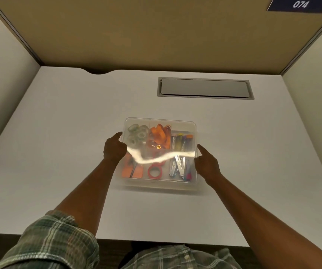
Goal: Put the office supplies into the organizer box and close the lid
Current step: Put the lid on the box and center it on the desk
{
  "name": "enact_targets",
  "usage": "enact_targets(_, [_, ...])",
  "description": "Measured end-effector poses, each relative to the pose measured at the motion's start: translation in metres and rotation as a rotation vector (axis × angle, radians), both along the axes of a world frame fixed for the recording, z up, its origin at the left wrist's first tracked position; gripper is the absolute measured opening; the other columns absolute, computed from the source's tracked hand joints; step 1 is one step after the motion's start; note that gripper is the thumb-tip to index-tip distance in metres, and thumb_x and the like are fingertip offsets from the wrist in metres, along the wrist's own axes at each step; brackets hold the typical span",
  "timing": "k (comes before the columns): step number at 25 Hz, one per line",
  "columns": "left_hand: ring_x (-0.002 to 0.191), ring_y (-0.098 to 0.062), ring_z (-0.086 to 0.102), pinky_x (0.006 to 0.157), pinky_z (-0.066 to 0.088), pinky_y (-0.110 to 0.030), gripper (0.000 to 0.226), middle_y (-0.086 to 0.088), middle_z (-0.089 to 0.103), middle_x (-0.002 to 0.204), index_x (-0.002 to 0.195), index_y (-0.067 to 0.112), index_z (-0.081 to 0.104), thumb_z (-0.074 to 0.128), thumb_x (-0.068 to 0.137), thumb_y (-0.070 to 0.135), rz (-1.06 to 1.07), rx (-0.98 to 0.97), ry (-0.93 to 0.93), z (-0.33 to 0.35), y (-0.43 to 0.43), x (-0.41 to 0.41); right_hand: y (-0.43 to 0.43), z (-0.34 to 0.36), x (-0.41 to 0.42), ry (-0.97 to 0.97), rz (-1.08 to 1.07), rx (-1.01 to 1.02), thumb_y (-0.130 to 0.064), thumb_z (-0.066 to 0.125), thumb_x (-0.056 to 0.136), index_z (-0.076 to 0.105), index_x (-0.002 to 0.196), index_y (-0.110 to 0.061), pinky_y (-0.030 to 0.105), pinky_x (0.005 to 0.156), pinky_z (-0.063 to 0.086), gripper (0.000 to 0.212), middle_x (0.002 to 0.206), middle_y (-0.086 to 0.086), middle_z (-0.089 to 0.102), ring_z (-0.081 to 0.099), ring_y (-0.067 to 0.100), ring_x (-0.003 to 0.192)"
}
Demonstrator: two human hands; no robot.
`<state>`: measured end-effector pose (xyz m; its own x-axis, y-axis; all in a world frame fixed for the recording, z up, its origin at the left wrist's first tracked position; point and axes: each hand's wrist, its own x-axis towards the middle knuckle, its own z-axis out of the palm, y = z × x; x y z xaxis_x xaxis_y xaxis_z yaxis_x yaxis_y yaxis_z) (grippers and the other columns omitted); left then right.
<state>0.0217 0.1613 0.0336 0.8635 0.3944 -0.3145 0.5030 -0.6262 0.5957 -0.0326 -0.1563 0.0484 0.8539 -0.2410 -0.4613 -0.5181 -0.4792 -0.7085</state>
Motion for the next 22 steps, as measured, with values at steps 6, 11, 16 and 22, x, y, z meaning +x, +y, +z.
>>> enact_targets(6, [0.109,-0.03,0.062,0.092,0.05,-0.032,0.039,-0.01,0.065,0.123,0.122,0.015,0.063,0.051,0.086,0.007,0.091,-0.017,0.032,0.0,0.002,0.0,-0.005,0.0,0.001,0.174,-0.174,0.192,-0.013,0.056,0.094,0.057,0.13,-0.024,0.036,0.069,0.06,0.038,0.11,0.012,0.067,0.069,0.028,0.092])
enact_targets(11, [0.073,-0.034,0.064,0.067,0.057,-0.04,0.015,-0.02,0.065,0.092,0.1,-0.002,0.065,0.061,0.089,0.007,0.045,-0.188,0.228,0.013,0.015,-0.006,-0.013,0.002,0.001,0.249,-0.113,0.187,-0.014,0.059,0.095,0.066,0.104,-0.014,0.034,0.063,0.06,0.012,0.103,0.013,0.07,0.07,0.026,0.082])
enact_targets(16, [0.071,-0.033,0.067,0.061,0.059,-0.037,0.021,-0.028,0.064,0.099,0.107,-0.005,0.057,0.059,0.087,-0.011,-0.154,-0.349,0.622,0.037,0.033,-0.038,-0.034,0.012,-0.006,0.522,0.18,0.304,0.005,0.064,0.087,0.049,0.127,-0.03,0.036,0.064,0.062,0.055,0.101,0.021,0.072,0.073,0.026,0.078])
enact_targets(22, [0.081,-0.033,0.067,0.078,0.056,-0.04,0.037,-0.031,0.065,0.098,0.122,-0.007,0.049,0.057,0.087,-0.016,-0.161,-0.35,0.667,0.032,0.026,-0.053,-0.032,0.005,-0.009,0.602,0.241,0.287,0.008,0.066,0.086,0.036,0.15,-0.025,0.038,0.071,0.063,0.079,0.102,0.022,0.073,0.073,0.025,0.08])
